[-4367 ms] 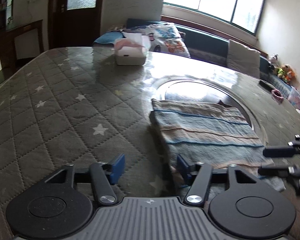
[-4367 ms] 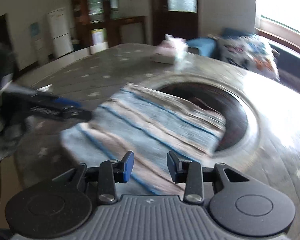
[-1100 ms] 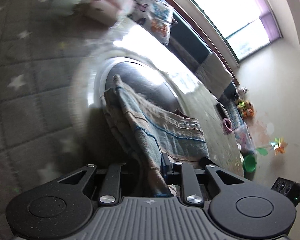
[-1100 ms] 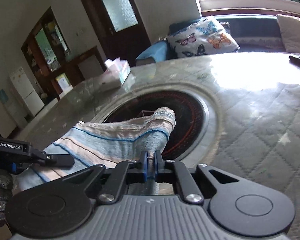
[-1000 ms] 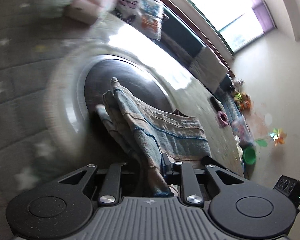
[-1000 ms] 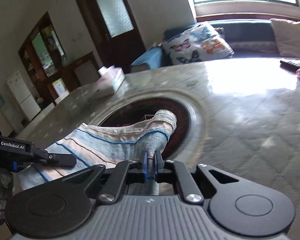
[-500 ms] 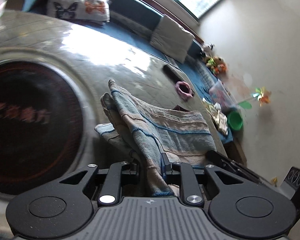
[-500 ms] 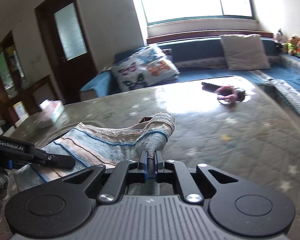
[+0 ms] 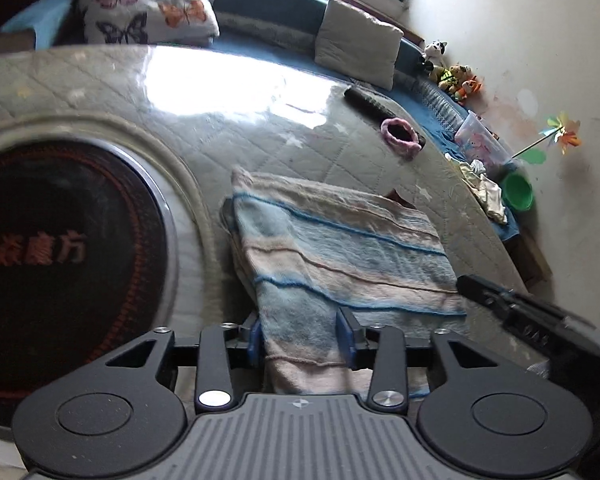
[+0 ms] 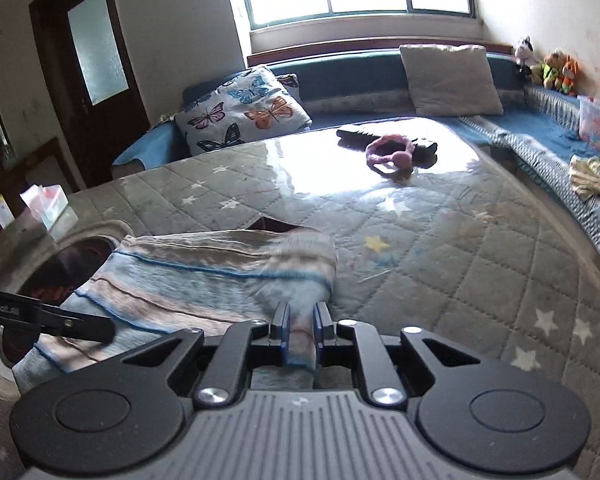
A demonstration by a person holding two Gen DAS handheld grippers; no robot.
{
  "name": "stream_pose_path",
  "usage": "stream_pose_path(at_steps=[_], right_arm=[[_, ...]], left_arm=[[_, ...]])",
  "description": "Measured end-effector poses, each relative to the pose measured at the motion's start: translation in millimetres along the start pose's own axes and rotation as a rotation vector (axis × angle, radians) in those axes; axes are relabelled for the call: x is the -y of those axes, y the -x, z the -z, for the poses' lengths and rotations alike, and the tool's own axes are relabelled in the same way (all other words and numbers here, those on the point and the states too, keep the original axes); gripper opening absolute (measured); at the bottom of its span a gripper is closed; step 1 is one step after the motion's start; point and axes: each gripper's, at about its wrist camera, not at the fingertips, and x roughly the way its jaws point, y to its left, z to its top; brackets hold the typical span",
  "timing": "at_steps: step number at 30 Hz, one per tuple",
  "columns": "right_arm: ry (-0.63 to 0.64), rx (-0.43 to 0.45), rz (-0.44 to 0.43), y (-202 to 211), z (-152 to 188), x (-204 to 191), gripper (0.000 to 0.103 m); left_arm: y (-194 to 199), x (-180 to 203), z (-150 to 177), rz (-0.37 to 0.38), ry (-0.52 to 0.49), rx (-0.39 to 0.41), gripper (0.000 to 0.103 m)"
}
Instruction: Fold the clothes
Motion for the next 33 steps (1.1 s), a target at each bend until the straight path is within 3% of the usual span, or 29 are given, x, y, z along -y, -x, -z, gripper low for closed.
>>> stream_pose_path(at_steps=[10, 21, 27, 33], right_arm=[[0.01, 0.013, -0.061, -9, -15, -3, 0.012], [0.0, -0.033, -0.054, -51, -23, 2, 0.013], [0.004, -0.014, -0.059, -55, -34, 3, 0.018], [-0.008, -0.021, -0.058, -73, -36, 5, 0.018]], left_arm=[[7, 6, -15, -0.054, -0.052, 0.087, 0.038], [-22, 7, -30, -0.09, -0.118, 0.028, 0.035], [-19, 23, -48, -0.077, -0.171, 0.061, 0.035], [-43, 27, -64, -0.078, -0.175, 0.044, 0.035]])
